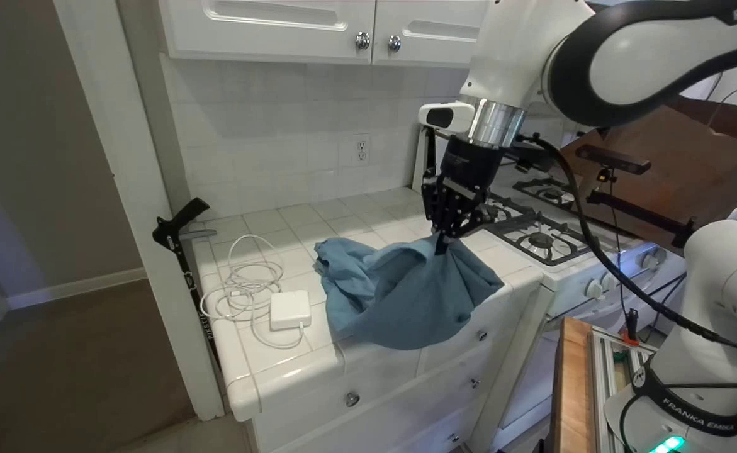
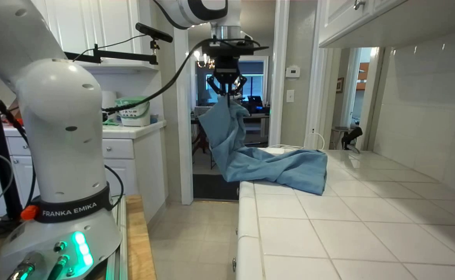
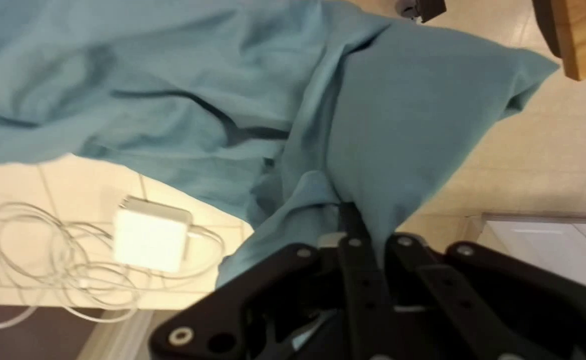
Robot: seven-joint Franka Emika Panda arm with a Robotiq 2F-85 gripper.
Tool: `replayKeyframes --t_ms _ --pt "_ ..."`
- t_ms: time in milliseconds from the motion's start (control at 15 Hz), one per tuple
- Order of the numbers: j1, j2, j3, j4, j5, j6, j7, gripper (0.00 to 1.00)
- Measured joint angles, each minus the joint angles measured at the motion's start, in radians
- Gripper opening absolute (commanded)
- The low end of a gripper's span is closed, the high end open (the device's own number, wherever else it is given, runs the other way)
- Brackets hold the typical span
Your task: Fold the blue cloth in half from bottom to top.
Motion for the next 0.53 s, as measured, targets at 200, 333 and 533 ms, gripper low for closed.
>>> replayKeyframes --t_ms 200,333,533 --pt "-0.123 0.005 -0.076 0.005 -0.074 0.016 -0.036 0.01" --pt "-0.197 0.023 -0.113 0.020 -0.116 0.062 -0.038 0.01" --pt "-0.272 0.091 -0.123 0.050 -0.189 0.179 -0.013 0.01"
